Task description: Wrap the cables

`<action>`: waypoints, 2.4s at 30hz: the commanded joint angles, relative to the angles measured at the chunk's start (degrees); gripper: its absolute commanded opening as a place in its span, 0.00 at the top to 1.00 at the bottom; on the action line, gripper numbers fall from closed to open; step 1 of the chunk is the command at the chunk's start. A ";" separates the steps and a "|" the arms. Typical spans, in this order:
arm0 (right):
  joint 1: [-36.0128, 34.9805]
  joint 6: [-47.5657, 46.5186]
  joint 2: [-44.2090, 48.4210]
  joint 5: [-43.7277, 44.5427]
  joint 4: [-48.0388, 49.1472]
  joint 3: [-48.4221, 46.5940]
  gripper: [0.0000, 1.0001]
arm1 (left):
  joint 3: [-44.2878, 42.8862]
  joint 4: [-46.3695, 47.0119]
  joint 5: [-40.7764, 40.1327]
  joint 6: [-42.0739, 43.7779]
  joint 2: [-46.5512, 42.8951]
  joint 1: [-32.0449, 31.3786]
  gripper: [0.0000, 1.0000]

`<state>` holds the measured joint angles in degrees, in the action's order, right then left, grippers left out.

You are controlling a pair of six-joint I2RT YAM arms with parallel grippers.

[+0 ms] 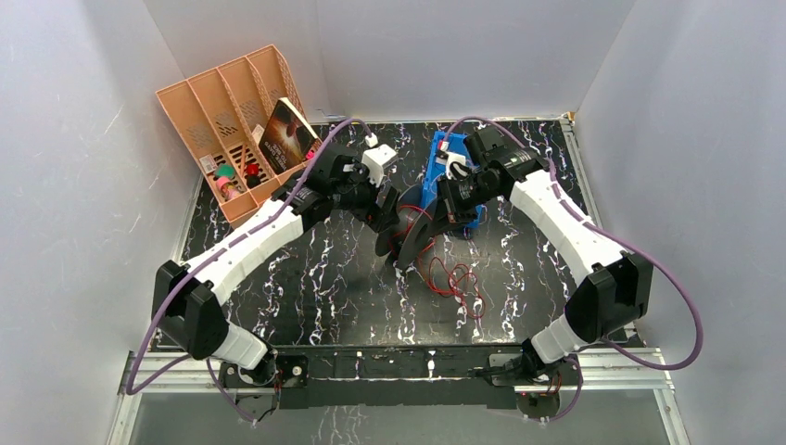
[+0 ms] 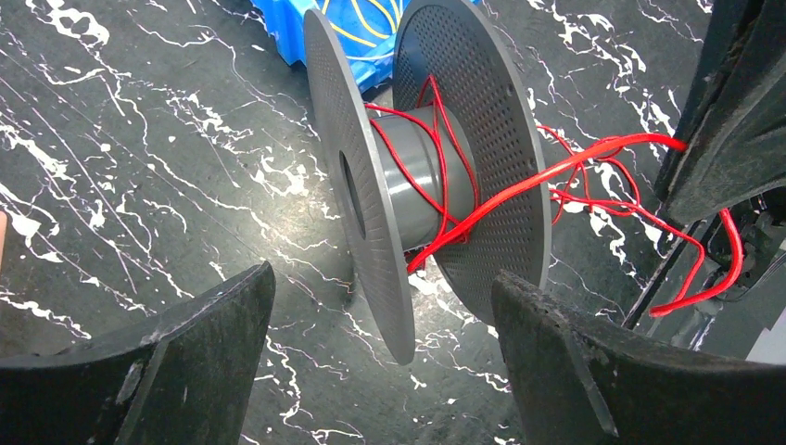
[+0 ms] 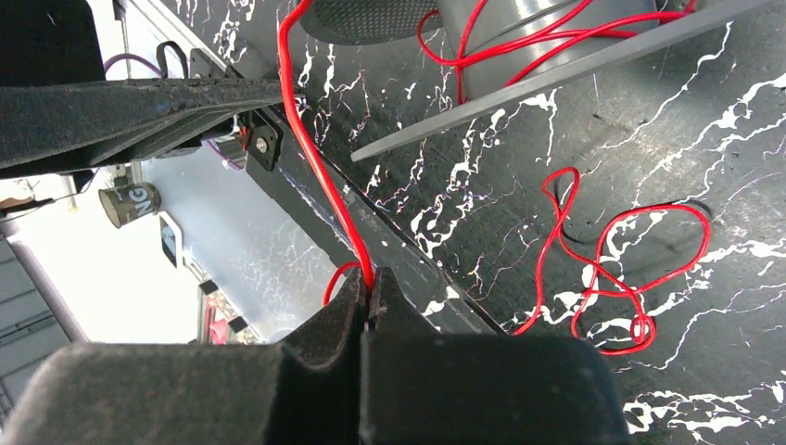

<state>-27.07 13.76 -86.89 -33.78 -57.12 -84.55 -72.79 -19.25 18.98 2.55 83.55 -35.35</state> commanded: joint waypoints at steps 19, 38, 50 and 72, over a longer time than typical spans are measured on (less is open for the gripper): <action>0.18 -0.35 -3.57 -3.00 -1.24 -2.36 1.00 | -2.57 3.06 3.80 2.57 4.34 -0.04 0.18; 0.20 -0.37 -4.29 -4.03 -0.58 -1.68 1.00 | 0.34 6.85 -2.44 3.90 4.70 -2.06 0.35; 0.20 -0.13 -4.03 -4.21 0.55 -0.65 1.00 | 0.81 6.78 -8.30 4.97 4.46 -4.54 0.46; 0.21 1.68 -4.05 -0.71 3.80 -0.32 0.97 | 1.28 6.14 -9.34 5.97 2.68 -6.07 1.00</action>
<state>-27.05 15.07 -91.35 -36.03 -54.19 -84.51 -71.90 -13.23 9.02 8.14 89.47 -40.91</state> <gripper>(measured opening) 0.021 0.064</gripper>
